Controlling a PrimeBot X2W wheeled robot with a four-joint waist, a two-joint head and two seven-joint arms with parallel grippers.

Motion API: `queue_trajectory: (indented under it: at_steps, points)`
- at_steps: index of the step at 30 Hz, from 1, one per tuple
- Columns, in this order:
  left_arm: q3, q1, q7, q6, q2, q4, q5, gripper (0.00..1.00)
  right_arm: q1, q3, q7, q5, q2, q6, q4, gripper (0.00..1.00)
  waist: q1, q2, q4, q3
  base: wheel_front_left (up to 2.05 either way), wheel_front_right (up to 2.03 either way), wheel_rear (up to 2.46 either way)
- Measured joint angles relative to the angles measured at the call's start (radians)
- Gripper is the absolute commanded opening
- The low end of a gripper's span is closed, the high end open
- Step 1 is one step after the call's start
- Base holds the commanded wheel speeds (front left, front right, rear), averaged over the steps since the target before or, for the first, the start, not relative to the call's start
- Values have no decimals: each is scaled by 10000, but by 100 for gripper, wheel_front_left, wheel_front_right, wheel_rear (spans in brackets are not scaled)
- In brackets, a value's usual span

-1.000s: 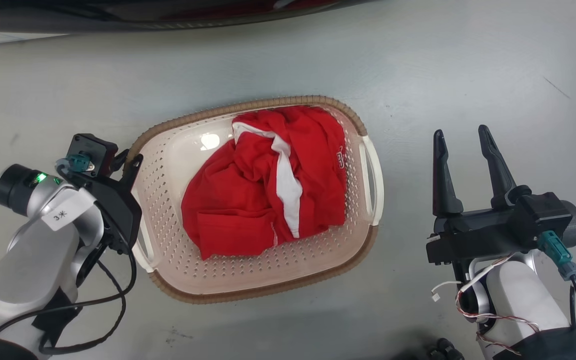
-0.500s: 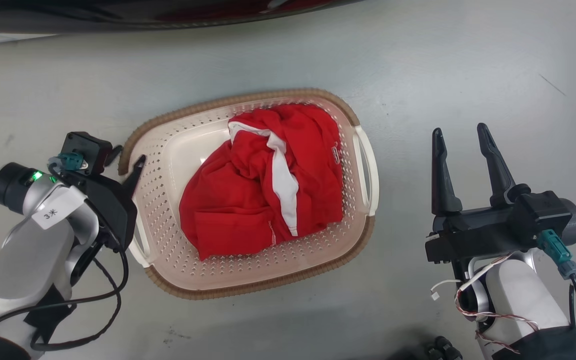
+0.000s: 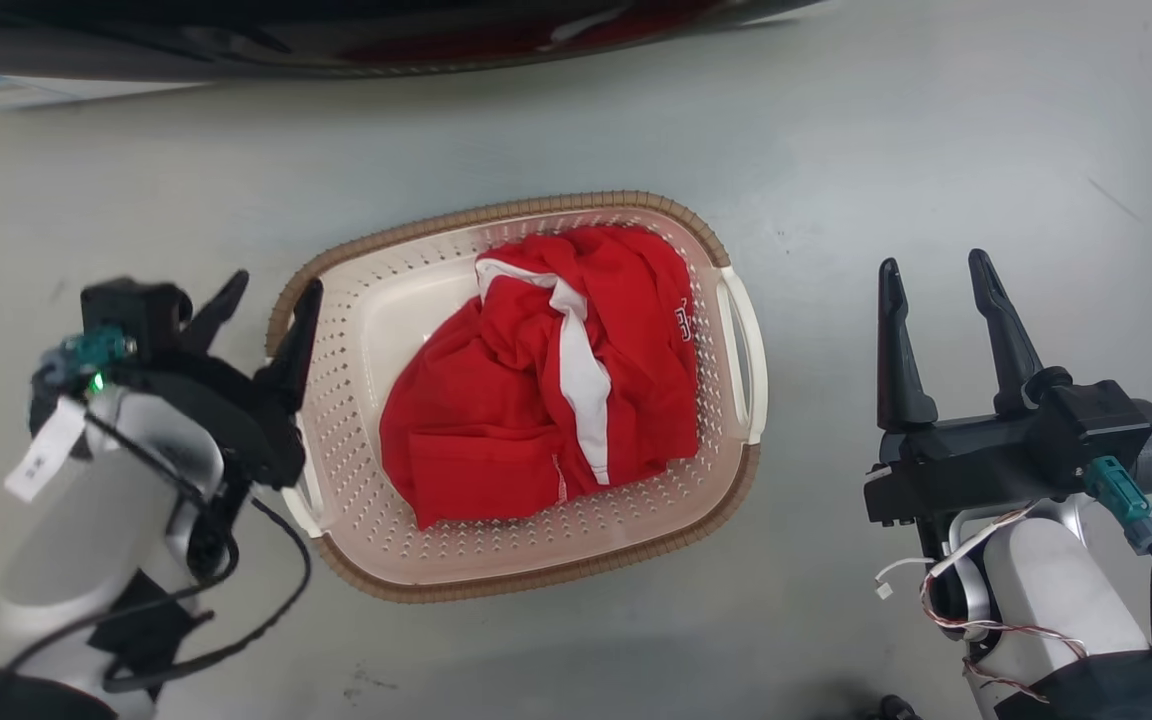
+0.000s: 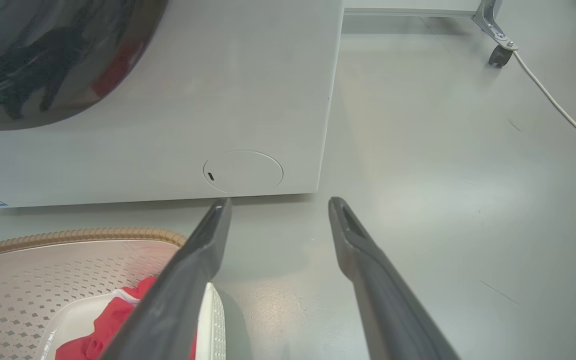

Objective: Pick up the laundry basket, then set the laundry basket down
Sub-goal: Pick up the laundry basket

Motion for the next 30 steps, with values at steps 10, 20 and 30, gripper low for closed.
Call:
queue_trajectory:
  at_steps: [10,20,30]
  points:
    - [713,1130,-1081,226,-970,236,-759,100,5,-142,0,-82,-301,221,378,100,0,0,326,-968,0,0,0]
    - [826,2030,-1156,629,-1220,-127,-441,100,202,-242,0,-94,-506,397,872,100,-1,-1,686,-2307,0,0,0]
    - [1384,3117,-1156,1254,-1267,-1323,201,100,722,-238,0,-119,-541,487,1078,100,-2,-1,974,-3776,0,0,0]
